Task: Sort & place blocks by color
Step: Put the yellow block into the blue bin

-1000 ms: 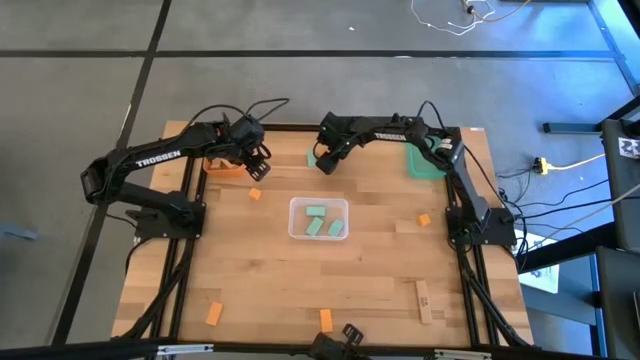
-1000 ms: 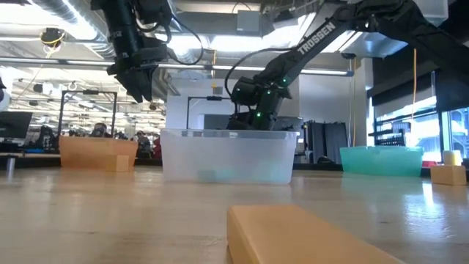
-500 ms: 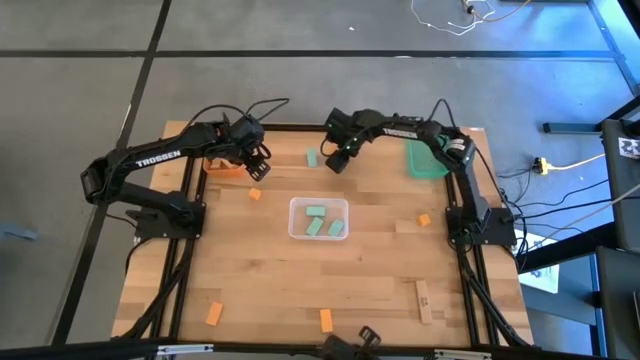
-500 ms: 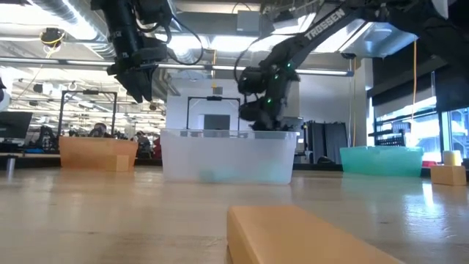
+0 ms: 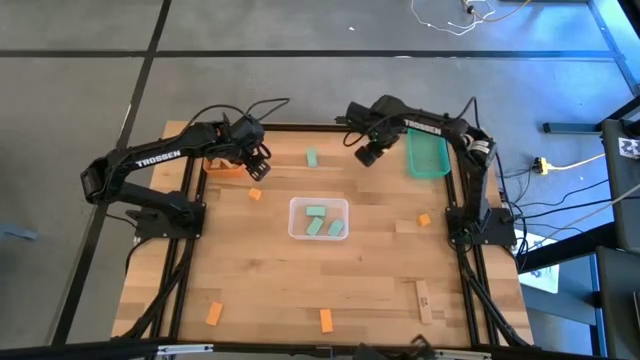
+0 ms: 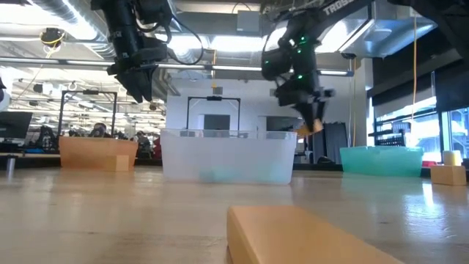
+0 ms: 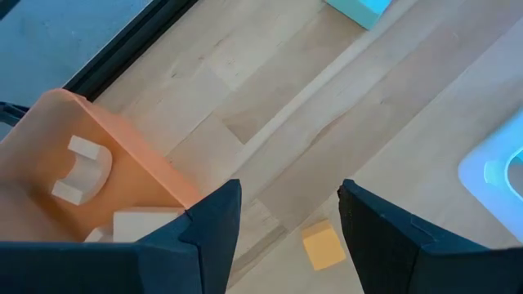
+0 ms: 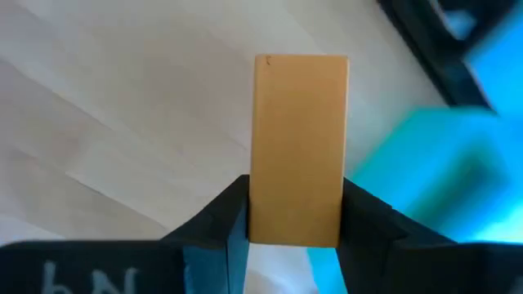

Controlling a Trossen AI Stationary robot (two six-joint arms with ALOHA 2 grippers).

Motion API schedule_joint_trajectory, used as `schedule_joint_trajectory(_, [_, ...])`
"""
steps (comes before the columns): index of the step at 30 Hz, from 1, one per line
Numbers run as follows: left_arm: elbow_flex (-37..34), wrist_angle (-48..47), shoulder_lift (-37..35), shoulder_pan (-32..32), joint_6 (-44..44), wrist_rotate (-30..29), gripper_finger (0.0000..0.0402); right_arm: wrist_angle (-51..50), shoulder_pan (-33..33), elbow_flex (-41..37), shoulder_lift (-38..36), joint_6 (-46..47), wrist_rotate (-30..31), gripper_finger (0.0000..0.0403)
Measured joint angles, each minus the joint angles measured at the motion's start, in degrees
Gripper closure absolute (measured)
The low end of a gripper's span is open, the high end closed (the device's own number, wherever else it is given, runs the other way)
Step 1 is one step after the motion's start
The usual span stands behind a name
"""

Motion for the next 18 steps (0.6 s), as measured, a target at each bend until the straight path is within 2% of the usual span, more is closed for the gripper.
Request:
schedule_joint_trajectory(5, [0.00, 1.28, 0.01, 0.00, 0.46, -0.09, 0.0207, -9.50, -2.58, 0.00, -2.71, 3.77, 4.74, 0.0273])
schedule_joint_trajectory(11, [0.00, 2.73, 0.00, 0.00, 3.30, -0.07, 0.0207, -13.19, -7.00, -0.65, -5.86, 6.48, 6.70, 0.0273])
schedule_joint_trajectory(18, [0.00, 3.31, 0.02, 0.00, 4.50, -0.04, 0.0207, -12.21, -12.24, -11.59, -9.64, 7.05, 5.68, 0.0273])
